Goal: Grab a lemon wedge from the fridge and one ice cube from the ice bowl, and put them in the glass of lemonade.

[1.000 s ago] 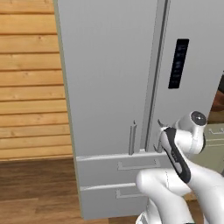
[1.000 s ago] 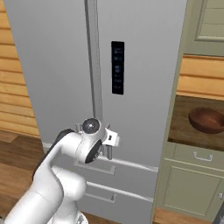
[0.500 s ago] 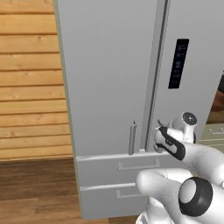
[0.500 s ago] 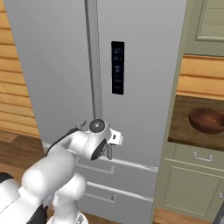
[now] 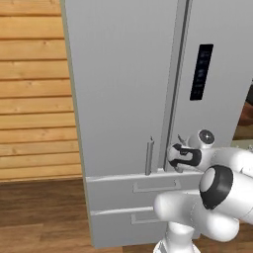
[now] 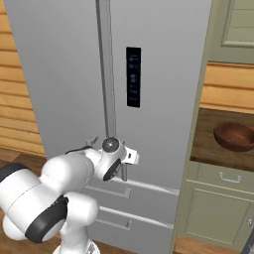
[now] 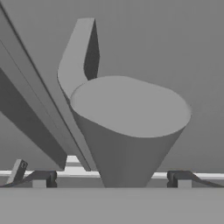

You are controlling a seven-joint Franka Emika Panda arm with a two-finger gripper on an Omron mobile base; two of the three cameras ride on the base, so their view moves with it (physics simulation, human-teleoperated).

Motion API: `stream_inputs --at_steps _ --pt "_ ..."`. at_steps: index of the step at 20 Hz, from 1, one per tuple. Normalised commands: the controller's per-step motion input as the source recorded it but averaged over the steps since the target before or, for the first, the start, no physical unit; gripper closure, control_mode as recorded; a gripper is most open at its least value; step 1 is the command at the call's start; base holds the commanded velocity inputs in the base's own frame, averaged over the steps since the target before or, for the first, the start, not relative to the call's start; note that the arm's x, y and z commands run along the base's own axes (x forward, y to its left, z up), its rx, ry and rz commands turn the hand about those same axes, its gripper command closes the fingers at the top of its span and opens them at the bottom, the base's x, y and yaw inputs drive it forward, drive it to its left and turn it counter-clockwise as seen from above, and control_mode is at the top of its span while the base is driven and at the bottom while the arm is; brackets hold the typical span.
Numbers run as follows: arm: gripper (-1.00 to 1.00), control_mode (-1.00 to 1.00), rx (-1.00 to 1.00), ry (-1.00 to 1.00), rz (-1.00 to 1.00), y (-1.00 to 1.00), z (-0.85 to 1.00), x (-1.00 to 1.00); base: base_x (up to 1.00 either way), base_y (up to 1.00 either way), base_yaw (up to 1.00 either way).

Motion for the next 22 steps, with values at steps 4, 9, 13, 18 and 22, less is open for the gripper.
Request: stream_inputs --at_steps 4,9,13,18,22 --pt "-1.00 -1.00 0.00 0.00 0.00 -0.04 -0.05 0.12 0.00 0.00 0.00" --pt "1.00 -1.00 0.00 0.00 0.00 0.00 0.00 0.00 0.00 0.00 0.00" --pt "1.00 -1.00 0.00 -0.08 0.00 0.00 -0.06 0.01 0.00 0.00 0.00" --pt "1.00 -1.00 0.00 -0.22 0.00 -0.04 -0.06 -0.04 0.00 0.00 0.00" --pt "1.00 -1.00 0.00 -0.11 -0.12 -0.51 0.00 -0.80 0.00 0.00 0.00"
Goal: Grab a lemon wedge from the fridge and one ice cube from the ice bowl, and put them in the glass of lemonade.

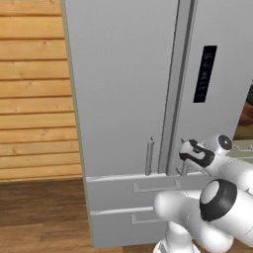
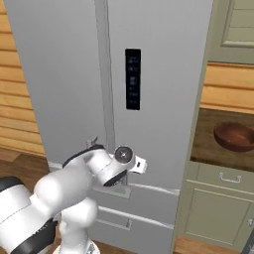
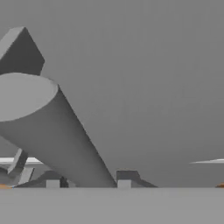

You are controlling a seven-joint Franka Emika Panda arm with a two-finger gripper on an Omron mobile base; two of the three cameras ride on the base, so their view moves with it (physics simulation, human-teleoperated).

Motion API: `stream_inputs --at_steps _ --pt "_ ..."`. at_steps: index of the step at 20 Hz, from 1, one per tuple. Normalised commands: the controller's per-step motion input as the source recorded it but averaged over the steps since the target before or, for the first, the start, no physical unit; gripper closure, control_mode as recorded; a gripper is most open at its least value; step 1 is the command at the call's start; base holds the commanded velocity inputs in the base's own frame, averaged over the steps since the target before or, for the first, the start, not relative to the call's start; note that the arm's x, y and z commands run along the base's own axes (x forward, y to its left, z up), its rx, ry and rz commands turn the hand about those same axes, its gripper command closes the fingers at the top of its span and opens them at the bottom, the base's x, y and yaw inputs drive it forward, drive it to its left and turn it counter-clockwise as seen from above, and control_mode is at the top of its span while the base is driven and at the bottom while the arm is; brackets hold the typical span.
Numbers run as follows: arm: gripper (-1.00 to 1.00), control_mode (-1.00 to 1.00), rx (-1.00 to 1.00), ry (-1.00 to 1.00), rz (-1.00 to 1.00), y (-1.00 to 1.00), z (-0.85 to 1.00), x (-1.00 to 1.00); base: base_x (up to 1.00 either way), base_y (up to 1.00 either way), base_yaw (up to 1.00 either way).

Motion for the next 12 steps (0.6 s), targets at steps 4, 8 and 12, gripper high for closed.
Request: stream_inputs --at_steps 4,8,12 --pt "1.00 -1.00 -0.01 -0.15 -0.22 -0.64 0.05 -1.00 0.00 0.00 0.00" --pt "-1.00 -1.00 -0.02 -0.32 -0.25 -0.56 0.46 -1.00 0.00 0.00 0.00" --pt "-1.00 -1.00 0.05 -0.32 -0.14 -0.26 1.00 -1.00 0.00 0.00 0.00"
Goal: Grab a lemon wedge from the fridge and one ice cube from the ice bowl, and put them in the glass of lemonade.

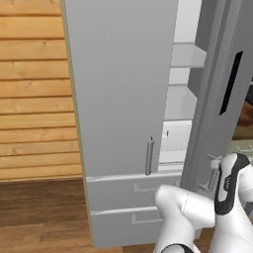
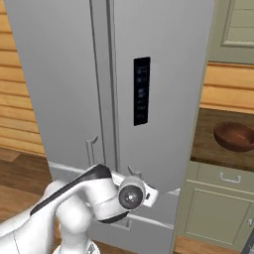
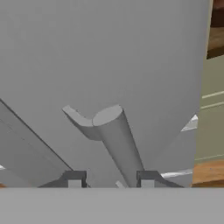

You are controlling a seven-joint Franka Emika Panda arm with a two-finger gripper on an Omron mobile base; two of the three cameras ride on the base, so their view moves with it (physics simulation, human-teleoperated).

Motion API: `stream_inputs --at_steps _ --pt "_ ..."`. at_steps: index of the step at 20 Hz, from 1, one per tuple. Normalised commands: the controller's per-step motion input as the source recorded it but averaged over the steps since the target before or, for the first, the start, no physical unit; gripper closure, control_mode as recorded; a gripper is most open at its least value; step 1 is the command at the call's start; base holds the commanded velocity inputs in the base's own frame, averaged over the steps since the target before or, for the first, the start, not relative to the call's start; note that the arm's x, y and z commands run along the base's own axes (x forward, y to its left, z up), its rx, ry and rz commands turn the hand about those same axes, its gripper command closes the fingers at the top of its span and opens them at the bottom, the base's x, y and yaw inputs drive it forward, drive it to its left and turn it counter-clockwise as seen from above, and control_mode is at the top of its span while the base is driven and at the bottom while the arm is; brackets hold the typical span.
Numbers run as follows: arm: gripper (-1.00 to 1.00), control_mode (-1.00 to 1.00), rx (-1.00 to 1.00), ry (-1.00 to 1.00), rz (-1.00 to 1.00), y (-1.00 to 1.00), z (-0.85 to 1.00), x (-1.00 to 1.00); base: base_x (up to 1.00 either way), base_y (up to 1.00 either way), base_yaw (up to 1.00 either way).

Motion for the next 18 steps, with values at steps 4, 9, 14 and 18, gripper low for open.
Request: stream_inputs --at_steps 4,9,14,18 --pt "-1.00 -1.00 0.00 -0.10 -0.08 0.00 1.00 -0.84 0.00 0.00 0.00" --pt "-1.00 -1.00 0.00 0.00 0.00 0.01 1.00 -0.89 0.00 0.00 0.00" --pt "-1.00 -1.00 -0.08 0.01 0.00 0.50 1.00 -0.97 0.00 0.00 0.00" --pt "-1.00 -1.00 -0.25 0.06 0.00 1.00 1.00 -0.73 0.00 0.00 0.00"
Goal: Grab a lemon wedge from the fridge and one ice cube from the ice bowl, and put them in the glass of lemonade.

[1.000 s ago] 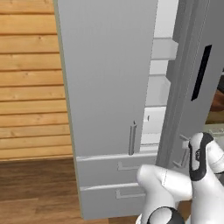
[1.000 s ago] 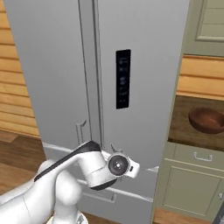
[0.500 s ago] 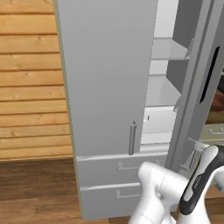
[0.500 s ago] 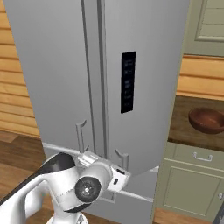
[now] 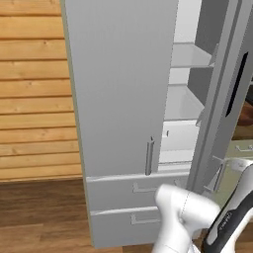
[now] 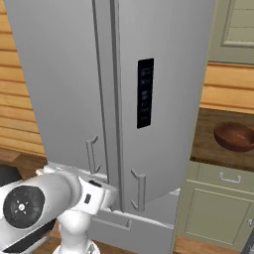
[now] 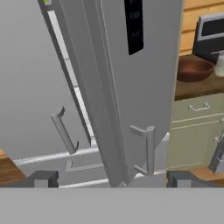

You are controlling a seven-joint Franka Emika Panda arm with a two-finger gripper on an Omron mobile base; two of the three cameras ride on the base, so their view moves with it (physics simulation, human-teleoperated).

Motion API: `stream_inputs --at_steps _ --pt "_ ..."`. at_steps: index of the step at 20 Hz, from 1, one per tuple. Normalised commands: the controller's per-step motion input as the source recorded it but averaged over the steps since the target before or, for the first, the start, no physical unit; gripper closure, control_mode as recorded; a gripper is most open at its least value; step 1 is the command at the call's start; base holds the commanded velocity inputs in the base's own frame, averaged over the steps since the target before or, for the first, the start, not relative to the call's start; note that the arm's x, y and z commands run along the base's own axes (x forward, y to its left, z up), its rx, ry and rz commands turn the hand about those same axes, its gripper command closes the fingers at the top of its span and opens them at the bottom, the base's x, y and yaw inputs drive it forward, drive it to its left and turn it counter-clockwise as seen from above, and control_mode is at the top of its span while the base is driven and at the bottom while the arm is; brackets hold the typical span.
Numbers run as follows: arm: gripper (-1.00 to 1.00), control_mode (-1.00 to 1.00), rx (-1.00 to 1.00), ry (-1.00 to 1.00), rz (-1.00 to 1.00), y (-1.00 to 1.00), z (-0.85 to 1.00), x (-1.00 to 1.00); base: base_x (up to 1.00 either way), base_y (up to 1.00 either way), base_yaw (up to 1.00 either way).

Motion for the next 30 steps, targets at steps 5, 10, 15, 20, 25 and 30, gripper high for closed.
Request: stream_inputs --at_steps 5,10,15,20,25,30 --pt "-1.00 -1.00 -0.24 0.13 -0.17 1.00 0.36 0.25 0.00 0.00 0.00" --pt "-1.00 -1.00 -0.21 0.01 -0.42 0.83 -0.29 0.98 0.00 0.00 0.00" --pt "-1.00 -1.00 -0.10 0.00 -0.07 0.04 -0.09 0.34 0.00 0.00 0.00" --pt "-1.00 -1.00 -0.05 0.00 -0.02 0.03 -0.18 0.98 0.00 0.00 0.00" --pt "-1.00 -1.00 -0.10 0.03 -0.09 0.02 -0.17 0.82 0.00 0.00 0.00" --pt "-1.00 -1.00 -0.11 0.04 -0.16 -0.30 -0.14 0.63 0.00 0.00 0.00"
